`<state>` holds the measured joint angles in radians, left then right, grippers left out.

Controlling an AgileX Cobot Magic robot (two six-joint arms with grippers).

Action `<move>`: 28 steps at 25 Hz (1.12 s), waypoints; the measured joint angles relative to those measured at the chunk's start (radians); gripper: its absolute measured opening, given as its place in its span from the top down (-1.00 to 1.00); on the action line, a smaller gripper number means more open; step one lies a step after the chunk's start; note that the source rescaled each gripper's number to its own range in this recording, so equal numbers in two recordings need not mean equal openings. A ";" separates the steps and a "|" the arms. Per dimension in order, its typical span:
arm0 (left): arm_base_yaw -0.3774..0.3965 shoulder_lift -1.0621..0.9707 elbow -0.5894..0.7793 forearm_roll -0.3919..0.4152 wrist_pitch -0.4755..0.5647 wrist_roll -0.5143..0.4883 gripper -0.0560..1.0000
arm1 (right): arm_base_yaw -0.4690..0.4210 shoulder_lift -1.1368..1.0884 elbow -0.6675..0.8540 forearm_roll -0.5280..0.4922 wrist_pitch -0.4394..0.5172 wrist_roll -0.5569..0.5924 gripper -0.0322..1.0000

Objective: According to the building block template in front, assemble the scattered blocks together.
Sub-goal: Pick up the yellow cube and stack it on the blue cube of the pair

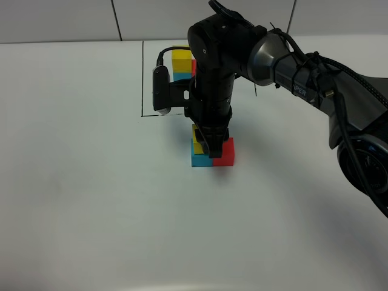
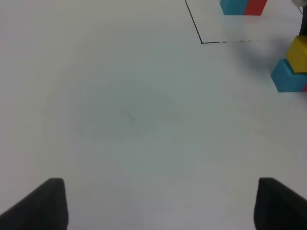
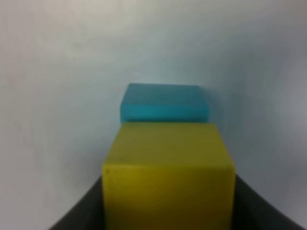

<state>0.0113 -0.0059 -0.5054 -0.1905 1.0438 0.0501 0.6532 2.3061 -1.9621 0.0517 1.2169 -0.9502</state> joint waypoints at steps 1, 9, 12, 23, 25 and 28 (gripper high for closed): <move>0.000 0.000 0.000 0.000 0.000 0.000 -0.93 | 0.000 0.000 0.000 0.002 0.000 0.000 0.91; 0.000 0.000 0.000 0.000 0.000 0.000 -0.93 | 0.000 0.000 0.000 0.018 0.000 0.000 0.91; 0.000 0.000 0.000 0.000 0.000 0.000 -0.93 | 0.000 0.000 0.000 0.019 0.000 0.000 0.91; 0.000 0.000 0.000 0.000 0.000 0.000 -0.93 | 0.000 0.010 0.000 0.041 -0.001 0.000 0.91; 0.000 0.000 0.000 0.000 0.000 0.000 -0.93 | 0.000 0.010 0.000 0.041 -0.005 0.000 0.91; 0.000 0.000 0.000 0.000 0.000 0.000 -0.93 | 0.000 0.010 0.000 0.042 -0.013 0.000 0.91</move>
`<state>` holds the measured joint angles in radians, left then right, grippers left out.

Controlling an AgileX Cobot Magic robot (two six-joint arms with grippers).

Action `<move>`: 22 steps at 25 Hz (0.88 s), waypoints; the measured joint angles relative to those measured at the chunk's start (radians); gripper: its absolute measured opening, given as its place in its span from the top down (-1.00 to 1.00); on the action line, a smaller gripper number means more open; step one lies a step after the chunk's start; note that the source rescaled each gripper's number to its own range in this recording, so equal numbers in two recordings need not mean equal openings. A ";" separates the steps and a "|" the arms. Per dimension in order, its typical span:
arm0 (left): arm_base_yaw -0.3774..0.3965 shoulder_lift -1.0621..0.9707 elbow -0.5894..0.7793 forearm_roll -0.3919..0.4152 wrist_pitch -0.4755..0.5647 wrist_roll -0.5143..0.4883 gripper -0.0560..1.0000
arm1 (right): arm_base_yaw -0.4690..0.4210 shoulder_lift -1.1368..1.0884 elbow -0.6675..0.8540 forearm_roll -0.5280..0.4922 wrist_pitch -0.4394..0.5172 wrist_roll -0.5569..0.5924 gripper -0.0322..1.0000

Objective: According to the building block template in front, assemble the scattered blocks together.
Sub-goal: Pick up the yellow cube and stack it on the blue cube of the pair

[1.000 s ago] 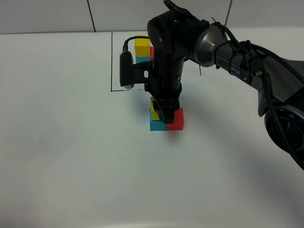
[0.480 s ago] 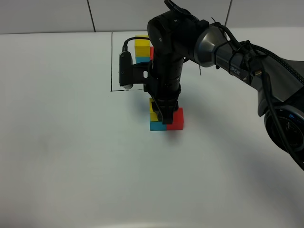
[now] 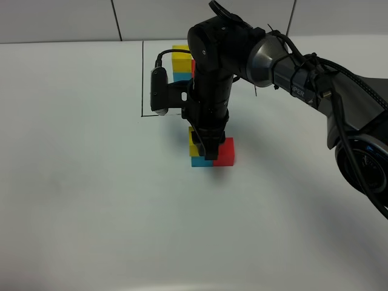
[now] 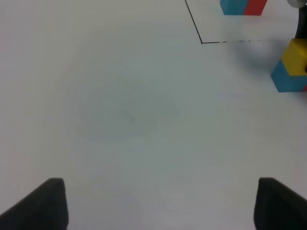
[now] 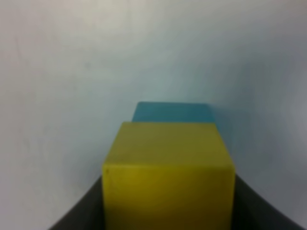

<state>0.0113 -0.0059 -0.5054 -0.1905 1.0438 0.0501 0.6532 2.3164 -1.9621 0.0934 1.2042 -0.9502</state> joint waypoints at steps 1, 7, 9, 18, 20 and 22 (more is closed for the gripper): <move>0.000 0.000 0.000 0.000 0.000 0.000 -0.93 | 0.000 0.000 0.000 0.000 -0.002 0.000 0.91; 0.000 0.000 0.000 0.000 0.000 0.000 -0.93 | 0.000 0.001 0.000 0.000 -0.006 0.004 0.91; 0.000 0.000 0.000 0.000 0.000 0.000 -0.93 | 0.000 0.001 0.000 -0.001 -0.006 0.006 0.91; 0.000 0.000 0.000 0.000 0.000 0.000 -0.93 | 0.000 0.001 0.000 -0.007 -0.007 0.008 0.91; 0.000 0.000 0.000 0.000 0.000 0.000 -0.93 | 0.000 0.001 0.000 -0.007 -0.007 0.008 0.91; 0.000 0.000 0.000 0.000 0.000 0.000 -0.93 | 0.000 0.001 0.000 -0.007 -0.007 0.008 0.91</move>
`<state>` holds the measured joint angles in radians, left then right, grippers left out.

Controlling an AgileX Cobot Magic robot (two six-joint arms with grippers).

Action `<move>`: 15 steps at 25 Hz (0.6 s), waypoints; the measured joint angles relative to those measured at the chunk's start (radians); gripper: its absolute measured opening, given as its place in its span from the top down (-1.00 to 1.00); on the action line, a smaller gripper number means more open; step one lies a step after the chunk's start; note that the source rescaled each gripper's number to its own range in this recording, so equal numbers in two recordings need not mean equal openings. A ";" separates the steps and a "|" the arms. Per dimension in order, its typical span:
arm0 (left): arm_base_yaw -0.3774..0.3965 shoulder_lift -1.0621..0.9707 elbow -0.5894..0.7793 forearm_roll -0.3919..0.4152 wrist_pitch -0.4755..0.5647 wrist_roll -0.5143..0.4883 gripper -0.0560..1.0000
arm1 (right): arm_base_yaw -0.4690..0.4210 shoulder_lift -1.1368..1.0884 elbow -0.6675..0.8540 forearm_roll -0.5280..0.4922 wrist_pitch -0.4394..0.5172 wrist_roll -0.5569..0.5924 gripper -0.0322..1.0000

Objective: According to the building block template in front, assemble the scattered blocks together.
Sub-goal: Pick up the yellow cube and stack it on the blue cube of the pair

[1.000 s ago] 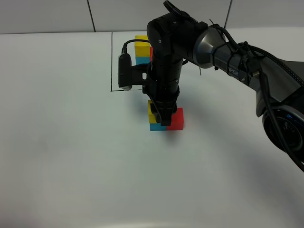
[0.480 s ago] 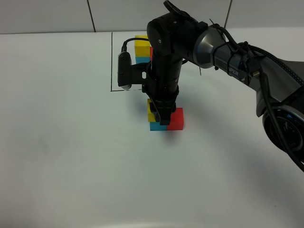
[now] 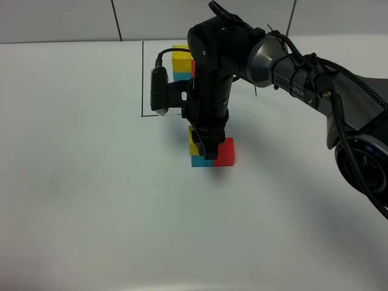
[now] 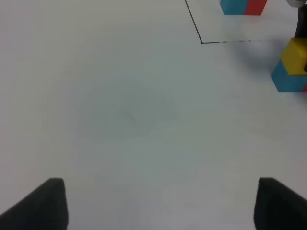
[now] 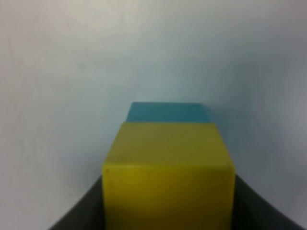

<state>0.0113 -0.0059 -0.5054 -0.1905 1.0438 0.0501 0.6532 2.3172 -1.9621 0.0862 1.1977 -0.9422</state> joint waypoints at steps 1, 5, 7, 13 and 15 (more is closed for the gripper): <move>0.000 0.000 0.000 0.000 0.000 0.000 -0.93 | 0.000 0.000 0.000 0.000 0.000 -0.004 0.91; 0.000 0.000 0.000 0.000 0.000 0.000 -0.93 | 0.000 0.005 0.004 0.000 -0.001 -0.004 0.91; 0.000 0.000 0.000 0.000 0.000 0.000 -0.93 | 0.000 0.005 0.007 0.000 -0.002 -0.004 0.91; 0.000 0.000 0.000 0.000 0.000 0.000 -0.93 | 0.000 0.005 0.007 0.000 -0.003 -0.006 0.91; 0.000 0.000 0.000 0.000 0.000 0.000 -0.93 | 0.000 0.005 0.007 0.000 -0.003 -0.006 0.91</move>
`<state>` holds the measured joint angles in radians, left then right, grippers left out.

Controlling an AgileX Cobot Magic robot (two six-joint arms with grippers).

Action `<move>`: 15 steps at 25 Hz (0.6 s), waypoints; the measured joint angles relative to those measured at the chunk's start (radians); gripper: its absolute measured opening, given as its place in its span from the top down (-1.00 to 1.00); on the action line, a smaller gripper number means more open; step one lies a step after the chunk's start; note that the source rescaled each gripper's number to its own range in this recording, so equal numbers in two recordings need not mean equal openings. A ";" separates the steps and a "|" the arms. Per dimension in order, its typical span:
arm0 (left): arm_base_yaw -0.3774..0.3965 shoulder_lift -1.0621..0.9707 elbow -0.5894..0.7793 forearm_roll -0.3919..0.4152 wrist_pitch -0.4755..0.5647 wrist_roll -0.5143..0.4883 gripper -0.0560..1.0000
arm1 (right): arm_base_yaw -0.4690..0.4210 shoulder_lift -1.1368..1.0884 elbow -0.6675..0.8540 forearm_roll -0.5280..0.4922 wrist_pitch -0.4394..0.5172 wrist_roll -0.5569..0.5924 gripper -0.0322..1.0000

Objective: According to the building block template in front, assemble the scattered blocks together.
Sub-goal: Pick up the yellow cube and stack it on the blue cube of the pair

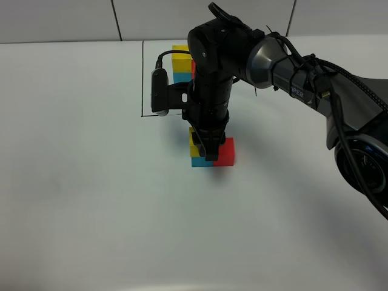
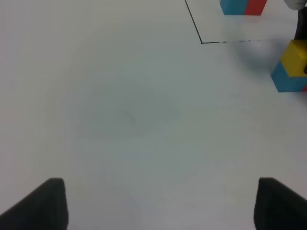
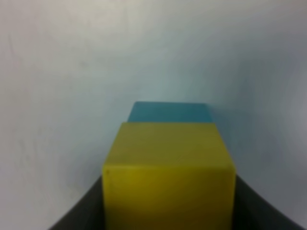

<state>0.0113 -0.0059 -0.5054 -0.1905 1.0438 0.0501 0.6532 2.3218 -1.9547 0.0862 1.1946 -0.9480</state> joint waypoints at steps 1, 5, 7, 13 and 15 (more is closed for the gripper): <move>0.000 0.000 0.000 0.000 0.000 0.000 -0.93 | 0.000 0.000 0.000 -0.001 0.000 -0.001 0.91; 0.000 0.000 0.000 0.000 0.000 0.000 -0.93 | 0.000 0.000 0.001 -0.001 -0.001 -0.002 0.91; 0.000 0.000 0.000 0.000 0.000 0.000 -0.93 | 0.000 0.001 0.001 -0.001 -0.002 -0.002 0.91; 0.000 0.000 0.000 0.000 0.000 0.000 -0.93 | 0.000 0.002 0.001 -0.001 -0.002 -0.002 0.91; 0.000 0.000 0.000 0.000 0.000 0.000 -0.93 | 0.000 0.002 0.001 -0.001 -0.002 -0.002 0.91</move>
<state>0.0113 -0.0059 -0.5054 -0.1905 1.0438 0.0501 0.6532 2.3236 -1.9537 0.0853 1.1924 -0.9500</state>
